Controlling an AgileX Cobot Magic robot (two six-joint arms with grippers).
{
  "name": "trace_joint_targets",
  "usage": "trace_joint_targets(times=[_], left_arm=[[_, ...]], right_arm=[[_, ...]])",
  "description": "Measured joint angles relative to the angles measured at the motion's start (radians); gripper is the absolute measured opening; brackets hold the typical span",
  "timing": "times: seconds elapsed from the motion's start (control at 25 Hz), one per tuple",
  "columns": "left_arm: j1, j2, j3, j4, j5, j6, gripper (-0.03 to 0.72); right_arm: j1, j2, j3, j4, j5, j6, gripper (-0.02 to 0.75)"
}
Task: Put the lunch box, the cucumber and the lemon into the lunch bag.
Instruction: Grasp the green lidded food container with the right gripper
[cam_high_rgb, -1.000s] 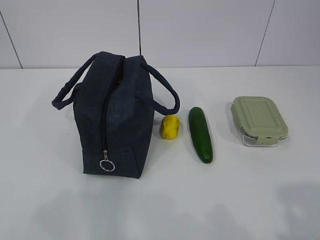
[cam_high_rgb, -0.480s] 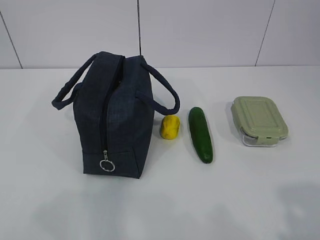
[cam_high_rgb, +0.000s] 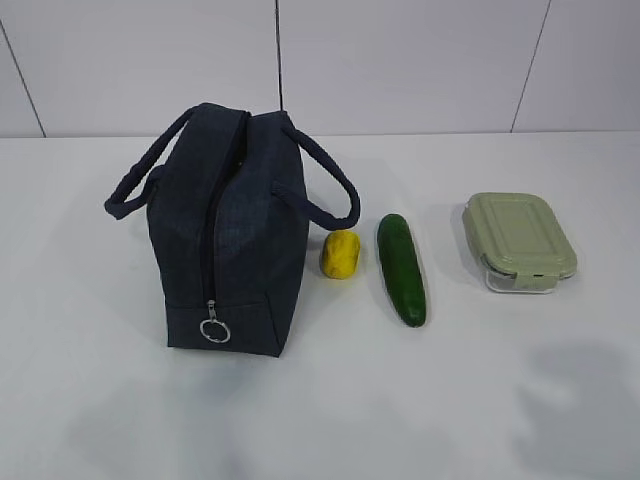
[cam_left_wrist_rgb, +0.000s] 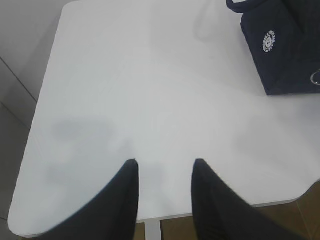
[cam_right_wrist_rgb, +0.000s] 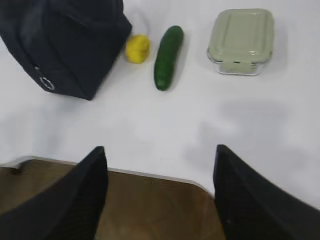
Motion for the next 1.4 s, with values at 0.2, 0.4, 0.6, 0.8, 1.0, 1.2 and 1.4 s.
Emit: trace_joint_targets(times=[0.2,0.4,0.6,0.8,1.0,1.2,1.4], left_arm=[[0.0,0.0,0.0,-0.002,0.0,0.0,0.239],[0.0,0.0,0.0,-0.002,0.0,0.0,0.239],[0.0,0.0,0.0,-0.002,0.0,0.0,0.244],[0.0,0.0,0.0,-0.002,0.0,0.0,0.241],[0.0,0.0,0.0,-0.002,0.0,0.0,0.241],[0.0,0.0,0.0,-0.002,0.0,0.0,0.241],[0.0,0.0,0.0,-0.002,0.0,0.0,0.241]], right_arm=[[0.0,0.193,0.0,0.201,-0.07,-0.076,0.494],[0.0,0.432,-0.001,0.504,-0.152,-0.317,0.494],[0.0,0.714,-0.069,0.695,-0.162,-0.539,0.494],[-0.011,0.981,-0.213,0.844,-0.083,-0.694,0.494],[-0.116,1.178,-0.341,0.863,0.033,-0.753,0.494],[-0.273,1.323,-0.407,0.87,0.087,-0.804,0.494],[-0.337,1.476,-0.472,0.879,0.088,-0.88,0.494]])
